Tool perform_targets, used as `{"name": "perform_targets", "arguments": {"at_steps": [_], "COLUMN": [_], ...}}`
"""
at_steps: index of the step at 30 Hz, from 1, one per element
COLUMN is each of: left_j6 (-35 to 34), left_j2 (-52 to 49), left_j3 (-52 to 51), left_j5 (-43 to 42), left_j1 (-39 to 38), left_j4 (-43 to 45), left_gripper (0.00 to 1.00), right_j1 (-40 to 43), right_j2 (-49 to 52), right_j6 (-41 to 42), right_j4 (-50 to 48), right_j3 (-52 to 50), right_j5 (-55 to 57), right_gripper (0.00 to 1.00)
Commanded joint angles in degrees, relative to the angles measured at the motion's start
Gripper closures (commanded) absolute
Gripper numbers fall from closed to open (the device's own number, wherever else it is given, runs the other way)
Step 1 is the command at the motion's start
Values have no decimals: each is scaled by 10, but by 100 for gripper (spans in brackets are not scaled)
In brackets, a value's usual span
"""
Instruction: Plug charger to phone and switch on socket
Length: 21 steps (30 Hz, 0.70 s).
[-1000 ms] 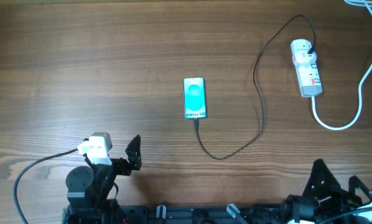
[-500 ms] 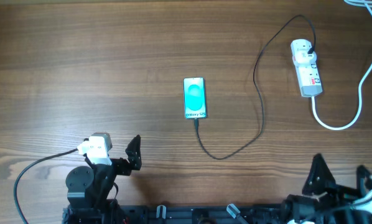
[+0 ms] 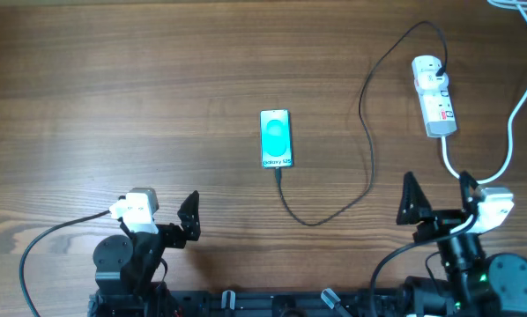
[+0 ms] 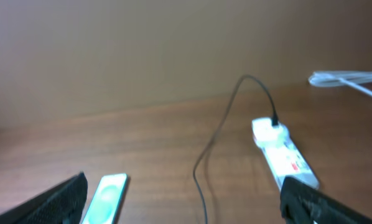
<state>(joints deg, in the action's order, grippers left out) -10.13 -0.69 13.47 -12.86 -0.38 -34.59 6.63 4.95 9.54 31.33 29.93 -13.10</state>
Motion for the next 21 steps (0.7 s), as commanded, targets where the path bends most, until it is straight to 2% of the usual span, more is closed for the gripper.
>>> {"name": "perform_targets", "arguments": {"at_steps": [1,17,21], "left_j6": [7,7,7], "left_j2": [4,4,4], "left_j3": [-3,-3,-3], "left_j5": [5,5,5], "left_j1": [-2,-2,-2], "left_j4": [2,2,2], "left_gripper": [0,0,0], "right_j1": [-13,-25,-25], "right_j2": [-47,-48,-48], "right_j6": [16,30,31], "right_j4": [-65,-314,-336], "right_j3": [-53,-216,-232], "right_j5": [-29,-38,-37], "right_gripper": [1,0,0]}}
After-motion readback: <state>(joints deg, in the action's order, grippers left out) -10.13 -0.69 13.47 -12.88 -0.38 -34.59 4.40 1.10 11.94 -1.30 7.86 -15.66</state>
